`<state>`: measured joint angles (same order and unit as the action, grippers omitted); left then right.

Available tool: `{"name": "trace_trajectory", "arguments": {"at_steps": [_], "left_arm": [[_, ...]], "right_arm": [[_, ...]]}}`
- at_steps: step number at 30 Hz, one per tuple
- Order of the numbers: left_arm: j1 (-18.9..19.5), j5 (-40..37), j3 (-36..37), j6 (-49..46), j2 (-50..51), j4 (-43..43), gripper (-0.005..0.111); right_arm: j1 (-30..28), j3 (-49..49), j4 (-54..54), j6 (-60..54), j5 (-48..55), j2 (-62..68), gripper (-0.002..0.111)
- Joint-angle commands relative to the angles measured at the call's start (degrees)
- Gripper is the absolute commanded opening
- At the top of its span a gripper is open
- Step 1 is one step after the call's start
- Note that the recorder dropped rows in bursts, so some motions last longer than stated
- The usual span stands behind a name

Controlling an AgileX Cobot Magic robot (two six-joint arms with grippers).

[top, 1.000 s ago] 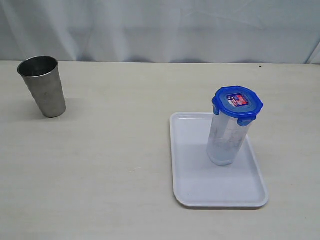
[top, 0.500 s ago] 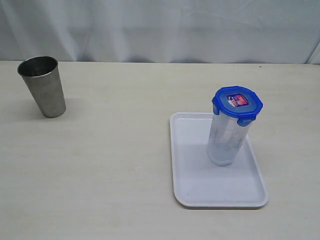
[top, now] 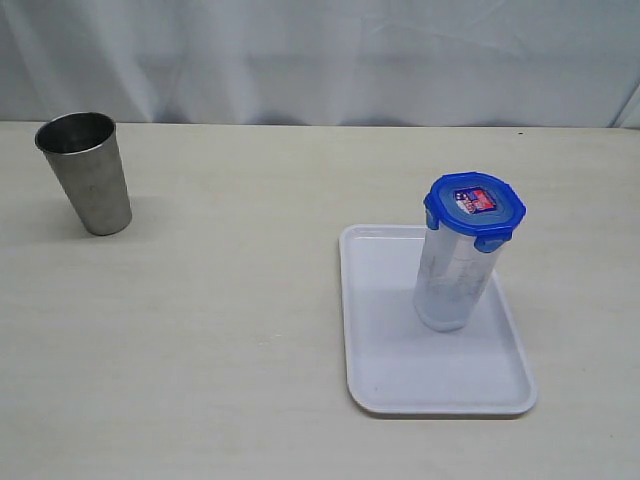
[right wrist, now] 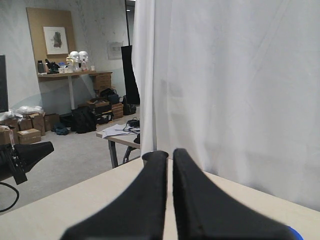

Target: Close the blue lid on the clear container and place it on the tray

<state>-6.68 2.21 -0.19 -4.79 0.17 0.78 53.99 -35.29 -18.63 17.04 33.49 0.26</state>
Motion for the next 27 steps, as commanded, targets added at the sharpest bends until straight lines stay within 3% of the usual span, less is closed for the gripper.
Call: {"name": "trace_trajectory", "arguments": {"at_steps": [1, 5, 10, 27], "left_arm": [[1.5, -0.2, 0.2, 0.1, -0.2, 0.2, 0.000], [4.2, -0.2, 0.2, 0.1, -0.2, 0.2, 0.000], [4.3, -0.9, 0.2, 0.2, -0.2, 0.0, 0.000], [4.3, -17.8, 0.2, 0.3, -0.2, 1.2, 0.000]], "right_arm": [[0.0, 0.3, -0.3, 0.2, -0.2, -0.3, 0.005], [0.0, 0.3, -0.3, 0.2, -0.2, -0.3, 0.005], [0.0, 0.3, -0.3, 0.2, -0.2, -0.3, 0.005], [0.0, 0.3, -0.3, 0.2, -0.2, -0.3, 0.005]]}}
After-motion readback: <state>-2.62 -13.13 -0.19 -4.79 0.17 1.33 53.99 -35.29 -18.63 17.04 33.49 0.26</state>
